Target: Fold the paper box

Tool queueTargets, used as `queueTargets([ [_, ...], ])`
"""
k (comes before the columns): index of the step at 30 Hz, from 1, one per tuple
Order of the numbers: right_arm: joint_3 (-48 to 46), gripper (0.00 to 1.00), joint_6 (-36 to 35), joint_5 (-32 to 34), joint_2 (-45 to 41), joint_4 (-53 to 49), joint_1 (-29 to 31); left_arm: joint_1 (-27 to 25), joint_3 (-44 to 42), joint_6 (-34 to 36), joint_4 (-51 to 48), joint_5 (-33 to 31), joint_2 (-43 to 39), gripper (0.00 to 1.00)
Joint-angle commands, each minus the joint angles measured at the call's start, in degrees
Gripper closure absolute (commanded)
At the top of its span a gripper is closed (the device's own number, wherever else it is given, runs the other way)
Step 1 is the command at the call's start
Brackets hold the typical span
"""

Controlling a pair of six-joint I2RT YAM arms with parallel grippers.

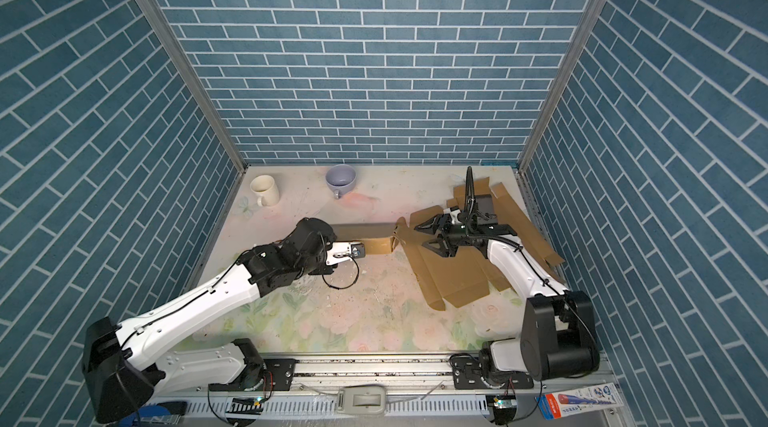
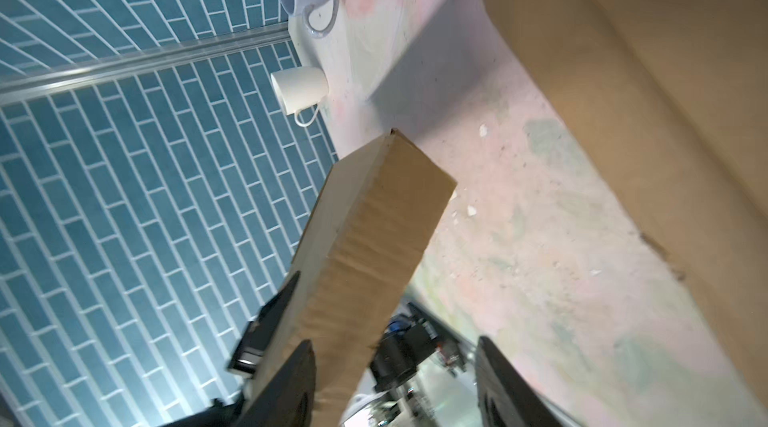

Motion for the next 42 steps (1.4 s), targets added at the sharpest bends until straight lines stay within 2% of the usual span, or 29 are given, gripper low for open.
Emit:
queueTargets([
  [1,-0.3,0.35,-16.2,10.3,-7.1,-2.1,0.7,2.2,4.3,-6.5,-15.6,8.9,4.1,0.54],
  [4,-3.1,0.28,-20.3,11.8,-10.9,1.3,2.8,3.6,7.6,-7.5,-18.6,13.3,8.4,0.56],
  [9,-2.0,0.20,-26.3,13.0,-11.7,-0.1,7.5,4.2,12.6,-7.6,-22.8,17.0,14.7,0.59],
  [14,0.5,0.21,-31.3,15.6,-7.4,-1.8,12.7,5.5,14.3,-6.8,-21.9,19.2,18.3,0.61],
  [20,4.5,0.25,-33.1,18.2,-1.4,-0.8,16.3,6.3,15.5,-6.0,-21.3,19.7,21.7,0.62],
  [28,8.4,0.32,-30.7,18.9,5.2,2.4,18.8,7.0,15.8,-5.2,-19.6,20.5,23.0,0.62],
  [37,7.6,0.61,-32.4,24.6,11.6,-0.9,18.8,8.3,15.2,-4.6,-16.4,21.6,24.8,0.60],
  [42,9.1,0.60,-31.3,23.2,11.0,-0.5,18.9,8.5,15.5,-4.5,-15.8,22.4,26.0,0.63],
])
